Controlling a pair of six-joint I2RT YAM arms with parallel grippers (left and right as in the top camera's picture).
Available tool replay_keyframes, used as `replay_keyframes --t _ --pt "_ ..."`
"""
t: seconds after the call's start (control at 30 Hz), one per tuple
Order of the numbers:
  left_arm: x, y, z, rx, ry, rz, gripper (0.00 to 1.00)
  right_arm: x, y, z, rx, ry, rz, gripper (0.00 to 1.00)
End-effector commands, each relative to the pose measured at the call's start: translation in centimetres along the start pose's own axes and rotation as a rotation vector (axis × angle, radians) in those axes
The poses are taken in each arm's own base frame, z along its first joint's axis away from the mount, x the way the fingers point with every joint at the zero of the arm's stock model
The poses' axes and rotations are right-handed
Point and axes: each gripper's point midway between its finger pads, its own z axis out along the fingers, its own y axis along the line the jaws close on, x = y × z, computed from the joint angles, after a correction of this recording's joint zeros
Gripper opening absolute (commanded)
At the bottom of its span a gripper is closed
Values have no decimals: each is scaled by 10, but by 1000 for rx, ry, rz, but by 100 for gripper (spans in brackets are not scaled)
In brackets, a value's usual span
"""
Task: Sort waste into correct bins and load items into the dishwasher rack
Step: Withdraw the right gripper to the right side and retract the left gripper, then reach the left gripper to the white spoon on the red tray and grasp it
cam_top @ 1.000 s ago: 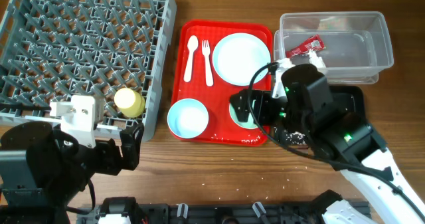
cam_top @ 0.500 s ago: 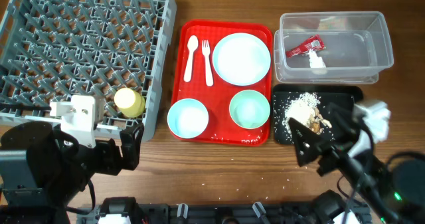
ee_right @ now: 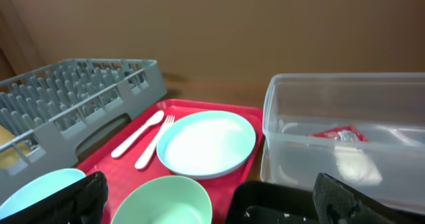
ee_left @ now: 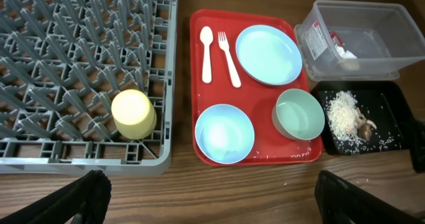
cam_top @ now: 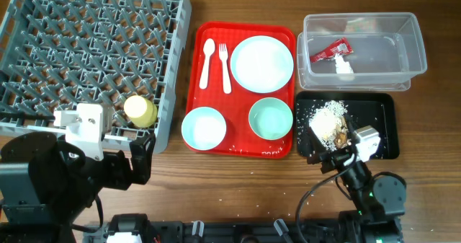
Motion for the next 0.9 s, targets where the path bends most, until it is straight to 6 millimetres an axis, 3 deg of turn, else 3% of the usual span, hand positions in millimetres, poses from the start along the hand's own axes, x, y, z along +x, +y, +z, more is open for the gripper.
replay_keyframes --t 0.0,0.1,0.87 --pt "-1 -1 -1 5 -7 28 100 10 -4 4 6 -16 -15 100" --pt "-1 -1 -1 5 -7 28 100 3 -4 8 -2 -99 -37 100" --pt "-5 -6 -2 30 -25 30 100 4 -5 8 -2 -96 -35 100"
